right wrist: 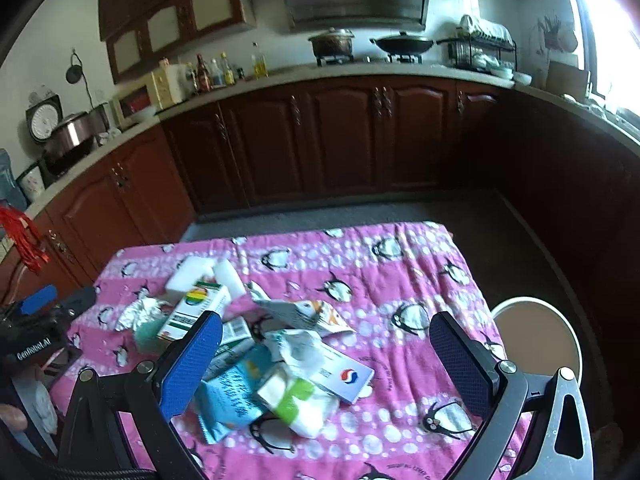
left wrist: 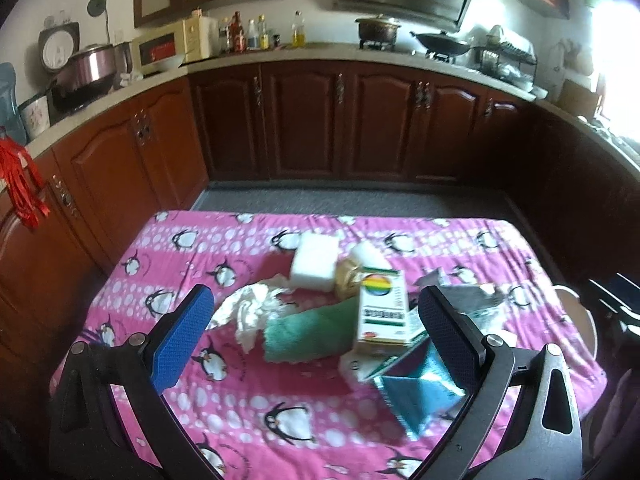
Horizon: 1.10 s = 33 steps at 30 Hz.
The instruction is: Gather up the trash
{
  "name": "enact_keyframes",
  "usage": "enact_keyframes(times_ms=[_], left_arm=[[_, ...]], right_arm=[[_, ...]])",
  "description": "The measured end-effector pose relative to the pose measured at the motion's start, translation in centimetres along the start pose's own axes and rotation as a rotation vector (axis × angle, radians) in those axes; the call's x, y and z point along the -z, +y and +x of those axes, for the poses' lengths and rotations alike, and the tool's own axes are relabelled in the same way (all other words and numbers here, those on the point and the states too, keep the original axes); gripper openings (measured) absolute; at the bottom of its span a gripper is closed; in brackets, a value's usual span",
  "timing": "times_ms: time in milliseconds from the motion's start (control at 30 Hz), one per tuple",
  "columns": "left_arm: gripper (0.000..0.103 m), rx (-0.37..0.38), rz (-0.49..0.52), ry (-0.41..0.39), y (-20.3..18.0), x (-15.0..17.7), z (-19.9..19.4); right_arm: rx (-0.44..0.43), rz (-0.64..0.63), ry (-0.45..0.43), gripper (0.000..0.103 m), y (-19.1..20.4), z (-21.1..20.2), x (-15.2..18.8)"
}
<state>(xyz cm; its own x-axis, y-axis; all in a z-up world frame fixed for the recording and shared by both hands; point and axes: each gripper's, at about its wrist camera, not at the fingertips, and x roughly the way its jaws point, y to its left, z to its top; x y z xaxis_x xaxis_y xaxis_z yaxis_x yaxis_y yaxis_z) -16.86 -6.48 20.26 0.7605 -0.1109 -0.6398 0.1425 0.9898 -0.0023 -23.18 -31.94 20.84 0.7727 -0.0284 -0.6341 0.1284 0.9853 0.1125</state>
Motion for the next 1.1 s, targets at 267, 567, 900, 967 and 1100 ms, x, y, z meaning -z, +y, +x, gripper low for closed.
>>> enact_keyframes(times_ms=[267, 567, 900, 967, 1100], left_arm=[[0.101, 0.047, 0.008, -0.033, -0.8, 0.2, -1.3], [0.101, 0.071, 0.003, -0.059, -1.3, 0.2, -1.5], [0.101, 0.075, -0.007, -0.063, -1.3, 0.2, -1.5], [0.101, 0.077, -0.009, -0.063, -1.3, 0.2, -1.5], [0.101, 0.080, -0.011, -0.069, -1.3, 0.2, -1.6]], right_arm=[[-0.008, -0.034, -0.064, 0.103, -1.2, -0.1, -0.1], [0.003, -0.034, -0.101, 0.103, -1.1, 0.8, -0.2], [0.000, -0.040, -0.116, 0.103, -0.9, 1.8, 0.2], [0.003, -0.038, -0.116, 0.103, -0.9, 1.8, 0.2], [0.001, -0.037, -0.118, 0.103, -0.9, 1.8, 0.2]])
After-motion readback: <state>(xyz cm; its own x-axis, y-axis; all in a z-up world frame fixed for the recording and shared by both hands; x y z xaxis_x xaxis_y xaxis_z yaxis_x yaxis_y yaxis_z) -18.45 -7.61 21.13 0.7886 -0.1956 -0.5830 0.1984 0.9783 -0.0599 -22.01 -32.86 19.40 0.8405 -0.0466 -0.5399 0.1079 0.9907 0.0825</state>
